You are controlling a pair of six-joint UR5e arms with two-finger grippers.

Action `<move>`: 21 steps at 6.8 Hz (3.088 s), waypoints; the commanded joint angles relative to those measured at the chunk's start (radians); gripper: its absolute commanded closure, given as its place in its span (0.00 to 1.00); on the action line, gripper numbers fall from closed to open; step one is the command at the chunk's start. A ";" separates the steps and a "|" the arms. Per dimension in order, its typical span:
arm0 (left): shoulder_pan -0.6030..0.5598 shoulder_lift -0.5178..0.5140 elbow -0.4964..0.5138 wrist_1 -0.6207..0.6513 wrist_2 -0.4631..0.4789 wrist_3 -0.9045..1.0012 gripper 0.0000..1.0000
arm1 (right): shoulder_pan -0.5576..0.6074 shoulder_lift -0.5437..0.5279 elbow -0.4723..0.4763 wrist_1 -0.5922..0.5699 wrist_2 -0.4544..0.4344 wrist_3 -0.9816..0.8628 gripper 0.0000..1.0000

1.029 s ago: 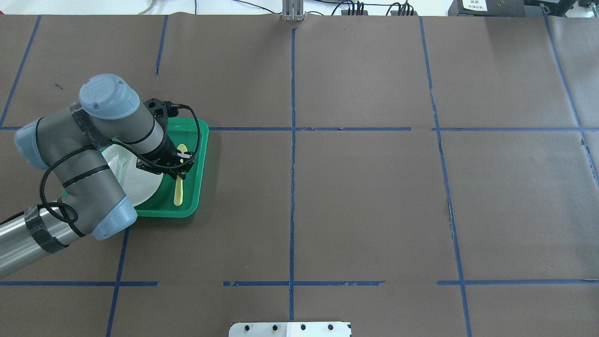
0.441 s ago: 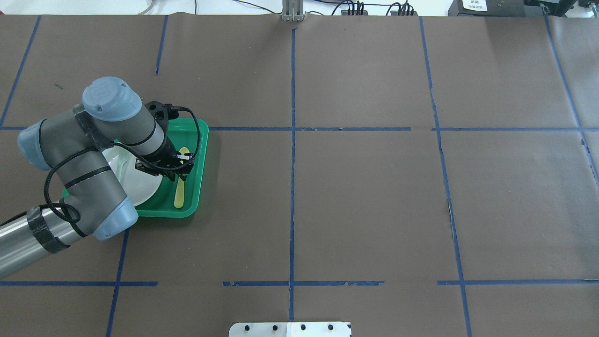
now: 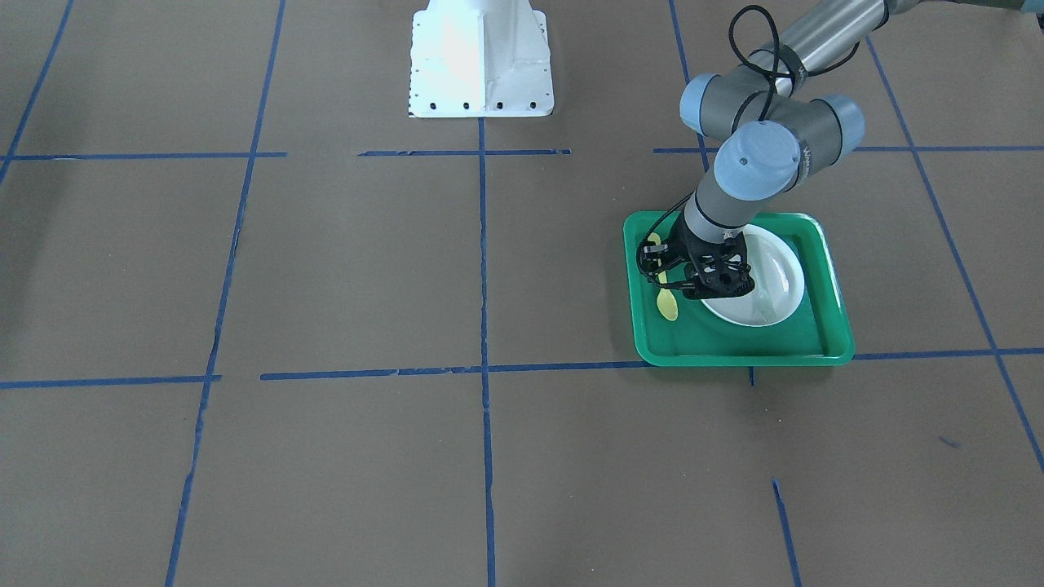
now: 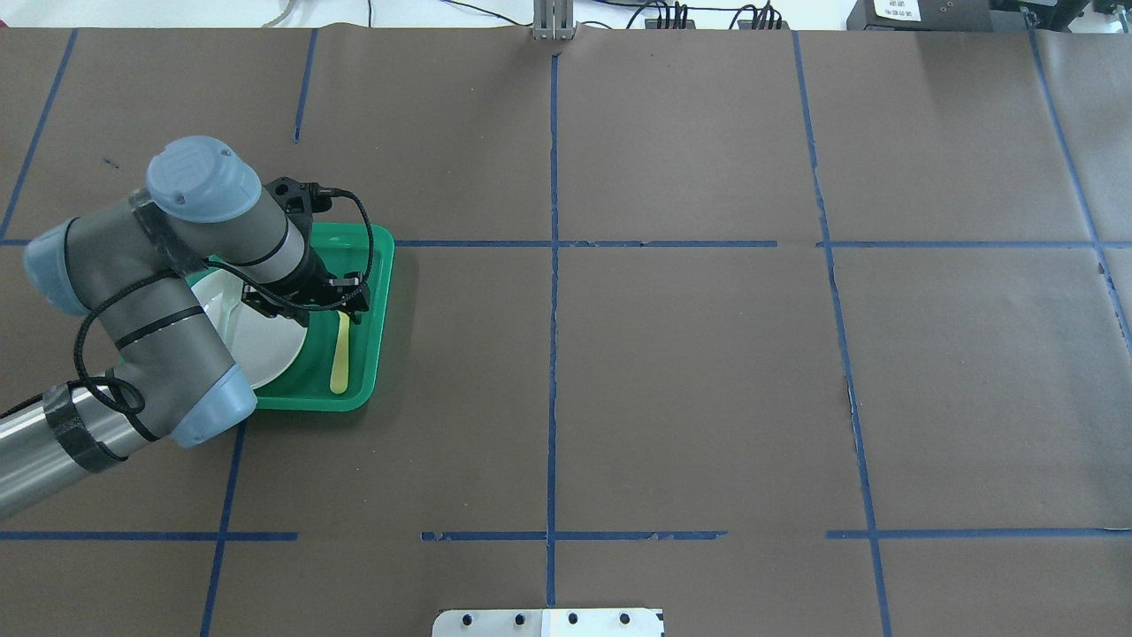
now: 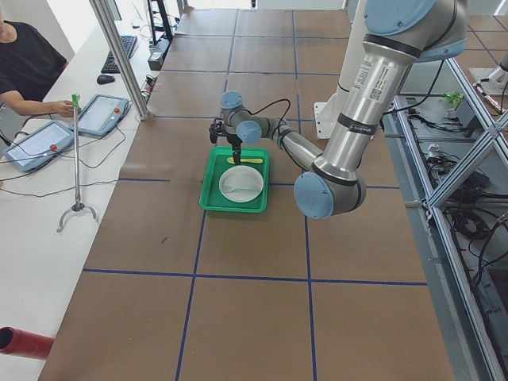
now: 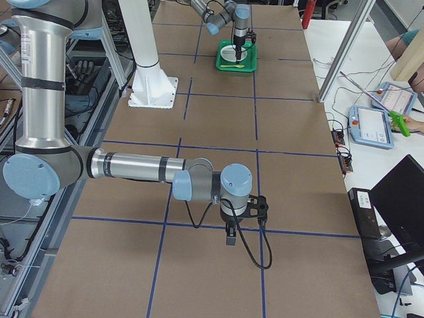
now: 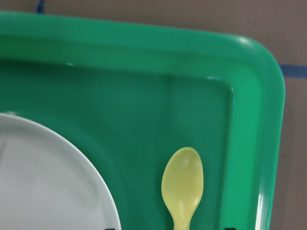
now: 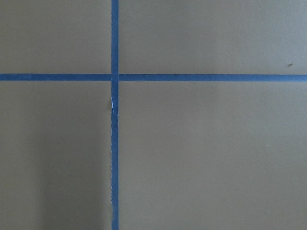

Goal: Place spoon

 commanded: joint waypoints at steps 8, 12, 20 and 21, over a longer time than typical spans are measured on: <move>-0.824 0.335 -0.046 0.283 -0.257 1.059 0.08 | 0.000 0.000 0.000 0.000 0.001 0.000 0.00; -0.875 0.338 -0.024 0.378 -0.260 1.182 0.00 | 0.000 0.000 0.000 0.000 0.001 0.000 0.00; -0.878 0.444 -0.076 0.338 -0.260 1.179 0.00 | 0.000 0.000 0.000 0.000 0.001 0.000 0.00; -0.878 0.443 -0.076 0.336 -0.260 1.180 0.00 | 0.000 0.000 0.000 0.000 0.001 0.000 0.00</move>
